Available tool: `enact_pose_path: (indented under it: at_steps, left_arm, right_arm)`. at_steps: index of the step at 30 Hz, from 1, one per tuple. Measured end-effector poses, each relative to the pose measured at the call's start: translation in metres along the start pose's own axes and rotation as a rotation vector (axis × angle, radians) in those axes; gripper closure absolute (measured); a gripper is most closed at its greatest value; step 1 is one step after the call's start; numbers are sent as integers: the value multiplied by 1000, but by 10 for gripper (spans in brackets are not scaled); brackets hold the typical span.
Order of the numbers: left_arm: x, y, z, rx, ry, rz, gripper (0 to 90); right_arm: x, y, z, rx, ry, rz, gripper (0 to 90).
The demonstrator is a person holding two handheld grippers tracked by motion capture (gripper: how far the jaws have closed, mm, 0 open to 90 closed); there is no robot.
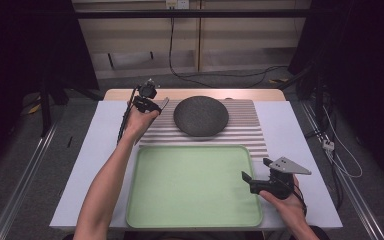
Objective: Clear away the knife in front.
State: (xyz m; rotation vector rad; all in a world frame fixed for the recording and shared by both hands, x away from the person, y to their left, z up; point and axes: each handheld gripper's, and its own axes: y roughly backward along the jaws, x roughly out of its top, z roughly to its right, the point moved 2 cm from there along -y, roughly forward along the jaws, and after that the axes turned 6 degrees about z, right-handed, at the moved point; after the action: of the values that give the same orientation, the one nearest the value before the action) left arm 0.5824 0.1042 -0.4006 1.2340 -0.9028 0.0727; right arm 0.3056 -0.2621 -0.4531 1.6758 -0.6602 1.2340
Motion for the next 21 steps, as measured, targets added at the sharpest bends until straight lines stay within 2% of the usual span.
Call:
enact_pose_path:
  at_steps: [4,13,21]
  left_arm:
    - [-4,11,1,-11,-4,25,802]
    - [-11,31,6,-14,-57,28,802]
    - [-16,42,15,-27,-78,36,802]
  right_arm:
    - [0,-1,-1,3,10,-2,69]
    - [0,-2,-2,-2,9,-6,69]
    - [0,-2,-2,-5,12,-8,68]
